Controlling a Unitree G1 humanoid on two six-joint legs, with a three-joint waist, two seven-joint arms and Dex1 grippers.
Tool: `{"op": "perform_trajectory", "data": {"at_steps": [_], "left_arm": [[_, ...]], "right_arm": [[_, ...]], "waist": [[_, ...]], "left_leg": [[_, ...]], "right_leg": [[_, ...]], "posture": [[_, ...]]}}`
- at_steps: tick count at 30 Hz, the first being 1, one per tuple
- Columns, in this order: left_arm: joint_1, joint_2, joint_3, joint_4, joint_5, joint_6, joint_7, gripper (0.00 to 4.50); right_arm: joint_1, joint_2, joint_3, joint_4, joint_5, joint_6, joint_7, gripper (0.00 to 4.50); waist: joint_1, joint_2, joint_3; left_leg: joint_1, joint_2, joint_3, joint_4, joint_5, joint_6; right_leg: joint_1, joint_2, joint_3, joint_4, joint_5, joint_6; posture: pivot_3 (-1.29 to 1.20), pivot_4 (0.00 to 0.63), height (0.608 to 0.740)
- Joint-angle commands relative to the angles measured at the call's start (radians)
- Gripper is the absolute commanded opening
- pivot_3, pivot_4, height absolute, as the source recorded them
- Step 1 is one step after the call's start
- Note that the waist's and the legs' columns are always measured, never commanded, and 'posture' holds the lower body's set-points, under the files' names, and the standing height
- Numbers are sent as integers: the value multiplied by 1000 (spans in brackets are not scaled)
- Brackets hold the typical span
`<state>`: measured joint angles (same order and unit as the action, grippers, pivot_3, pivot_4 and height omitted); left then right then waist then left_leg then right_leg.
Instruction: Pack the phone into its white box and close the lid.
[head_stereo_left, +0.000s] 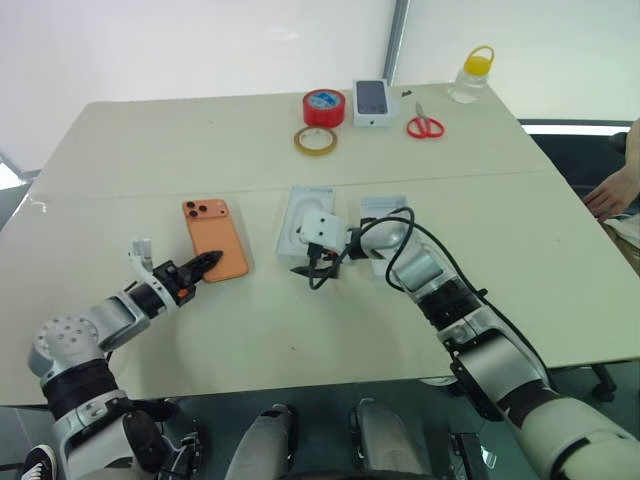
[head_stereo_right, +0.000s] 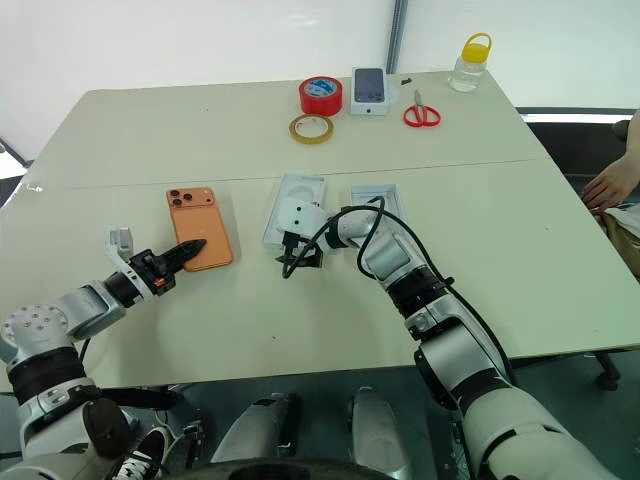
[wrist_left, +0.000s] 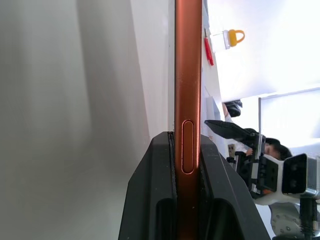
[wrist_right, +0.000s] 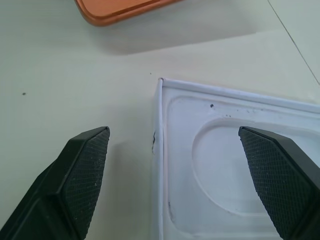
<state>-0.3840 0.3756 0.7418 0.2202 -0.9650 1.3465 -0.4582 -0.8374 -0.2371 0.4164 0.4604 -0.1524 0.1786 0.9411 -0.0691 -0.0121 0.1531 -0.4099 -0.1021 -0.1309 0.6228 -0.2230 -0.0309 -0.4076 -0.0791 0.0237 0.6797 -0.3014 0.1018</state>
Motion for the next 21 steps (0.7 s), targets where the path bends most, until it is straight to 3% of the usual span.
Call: {"op": "perform_trajectory", "data": {"at_steps": [1, 4, 16, 19, 21], "left_arm": [[10, 2, 21, -49, -61, -4, 3, 0], [22, 8, 12, -51, -75, -8, 2, 0], [13, 10, -25, -66, -111, -14, 13, 0], [16, 14, -29, -55, -111, -20, 10, 0], [20, 17, -33, -58, -111, -20, 7, 0]], "right_arm": [[13, 2, -18, -42, 23, -12, 7, 3566], [32, -3, -16, -61, 22, -7, 2, 2091], [39, -3, -20, -45, 19, -2, -19, 2091], [43, -6, -11, -46, 13, -8, -17, 1249], [49, -8, -3, -44, 6, -15, -16, 190]], "waist": [[1, 0, 0], [2, 0, 0], [2, 0, 0], [2, -1, 0], [2, 0, 0]], "left_leg": [[0, 0, 0, 0, 0, 0], [0, 0, 0, 0, 0, 0], [0, 0, 0, 0, 0, 0], [0, 0, 0, 0, 0, 0], [0, 0, 0, 0, 0, 0]], "right_leg": [[0, 0, 0, 0, 0, 0], [0, 0, 0, 0, 0, 0], [0, 0, 0, 0, 0, 0], [0, 0, 0, 0, 0, 0], [0, 0, 0, 0, 0, 0]], "posture": [[0, 150, 740], [0, 150, 740], [0, 150, 740], [0, 150, 740], [0, 150, 740]]}}
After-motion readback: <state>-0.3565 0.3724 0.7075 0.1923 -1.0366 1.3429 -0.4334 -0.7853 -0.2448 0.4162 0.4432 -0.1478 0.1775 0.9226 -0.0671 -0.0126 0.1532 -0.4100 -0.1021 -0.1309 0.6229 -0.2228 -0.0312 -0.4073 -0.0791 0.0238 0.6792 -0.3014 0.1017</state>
